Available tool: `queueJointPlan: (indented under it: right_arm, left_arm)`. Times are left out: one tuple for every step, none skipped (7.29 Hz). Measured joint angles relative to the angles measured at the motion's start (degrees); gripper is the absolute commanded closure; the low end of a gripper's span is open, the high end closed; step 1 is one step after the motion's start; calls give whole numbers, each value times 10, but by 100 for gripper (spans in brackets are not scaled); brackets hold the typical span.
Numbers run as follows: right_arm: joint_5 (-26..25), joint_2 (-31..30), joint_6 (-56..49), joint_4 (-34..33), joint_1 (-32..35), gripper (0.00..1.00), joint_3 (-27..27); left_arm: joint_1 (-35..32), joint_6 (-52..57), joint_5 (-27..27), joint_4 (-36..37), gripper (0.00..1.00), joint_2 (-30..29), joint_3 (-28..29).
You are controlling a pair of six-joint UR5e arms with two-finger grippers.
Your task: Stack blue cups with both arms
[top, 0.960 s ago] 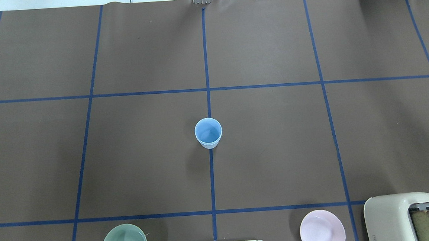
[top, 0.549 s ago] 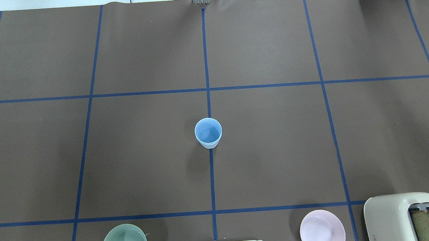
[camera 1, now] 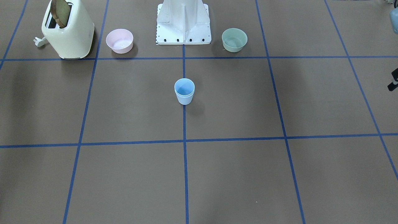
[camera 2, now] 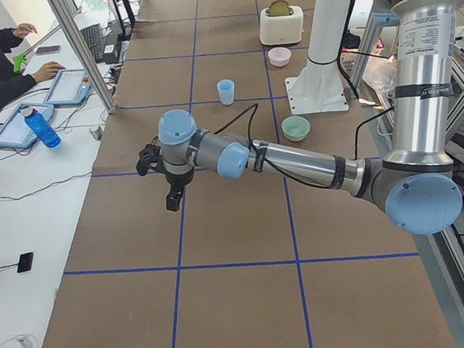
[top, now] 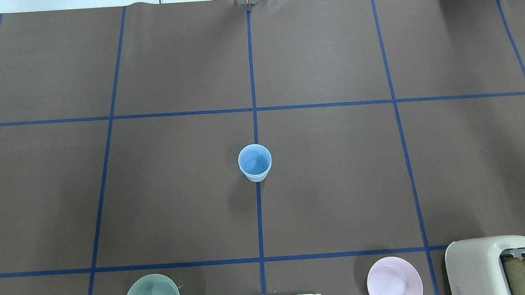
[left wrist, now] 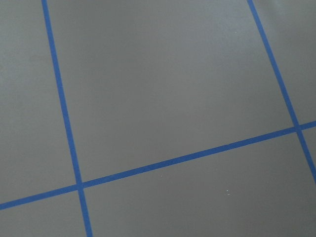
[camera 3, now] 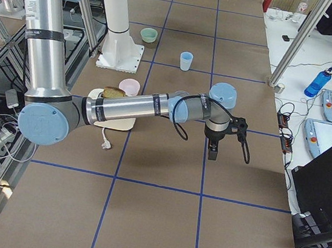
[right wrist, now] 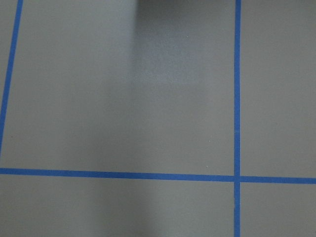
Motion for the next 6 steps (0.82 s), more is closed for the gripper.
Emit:
queueJointPlan:
  right_arm:
    - [1, 0, 0, 1, 2, 0, -2]
    - [2, 1, 0, 0, 4, 0, -2]
    - [2, 2, 1, -2, 6, 0, -1]
    - [2, 3, 1, -1, 7, 0, 0]
    - [3, 2, 1, 0, 8, 0, 1]
    - [3, 2, 1, 0, 8, 0, 1]
  left_arm:
    - [-20, 25, -12, 4, 2, -2, 24]
    - [-44, 65, -23, 12, 2, -9, 59]
    - [-62, 98, -30, 17, 2, -16, 86]
    - [-70, 112, -33, 20, 2, -20, 99]
    - [-74, 118, -34, 20, 2, -22, 104]
    - [-75, 120, -35, 21, 2, -23, 107]
